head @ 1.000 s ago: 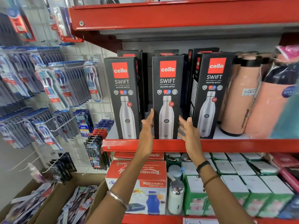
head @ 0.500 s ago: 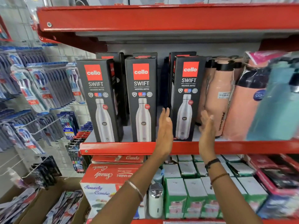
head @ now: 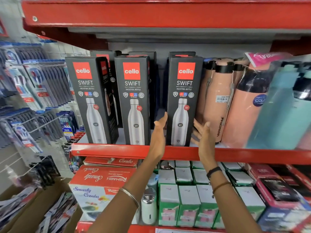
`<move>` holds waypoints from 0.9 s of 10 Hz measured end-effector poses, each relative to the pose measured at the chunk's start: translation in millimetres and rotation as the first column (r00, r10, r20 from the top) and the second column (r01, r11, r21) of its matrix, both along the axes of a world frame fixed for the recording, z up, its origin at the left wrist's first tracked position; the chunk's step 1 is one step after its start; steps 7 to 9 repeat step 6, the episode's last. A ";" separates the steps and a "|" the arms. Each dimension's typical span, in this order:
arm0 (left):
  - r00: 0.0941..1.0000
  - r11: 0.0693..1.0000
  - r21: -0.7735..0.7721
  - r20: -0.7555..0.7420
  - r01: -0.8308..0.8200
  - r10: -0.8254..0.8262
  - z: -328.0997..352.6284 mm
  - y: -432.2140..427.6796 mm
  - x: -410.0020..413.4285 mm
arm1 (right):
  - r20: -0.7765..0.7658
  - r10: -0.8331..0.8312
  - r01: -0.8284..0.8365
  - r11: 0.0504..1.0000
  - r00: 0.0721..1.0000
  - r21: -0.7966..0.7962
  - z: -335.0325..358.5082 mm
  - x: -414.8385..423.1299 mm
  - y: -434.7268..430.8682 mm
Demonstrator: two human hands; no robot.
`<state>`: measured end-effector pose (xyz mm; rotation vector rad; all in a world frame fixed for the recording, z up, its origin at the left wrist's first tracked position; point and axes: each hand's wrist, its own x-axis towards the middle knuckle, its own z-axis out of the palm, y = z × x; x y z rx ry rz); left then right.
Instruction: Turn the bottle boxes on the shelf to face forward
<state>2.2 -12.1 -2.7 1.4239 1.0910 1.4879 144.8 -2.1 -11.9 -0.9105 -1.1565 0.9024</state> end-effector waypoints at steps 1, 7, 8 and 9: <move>0.999 0.999 0.038 -0.036 -0.007 0.009 -2.6 -12.4 0.6 | 0.016 0.003 -0.003 1.000 1.000 0.018 -1.9 0.8 -7.7; 0.973 0.930 0.351 -0.155 -0.107 0.171 41.8 -34.9 -18.6 | 0.129 -0.320 0.269 0.913 0.939 0.307 49.4 -12.6 -31.5; 0.973 0.930 0.351 -0.155 -0.107 0.171 41.8 -34.9 -18.6 | 0.129 -0.320 0.269 0.913 0.939 0.307 49.4 -12.6 -31.5; 0.973 0.930 0.351 -0.155 -0.107 0.171 41.8 -34.9 -18.6 | 0.129 -0.320 0.269 0.913 0.939 0.307 49.4 -12.6 -31.5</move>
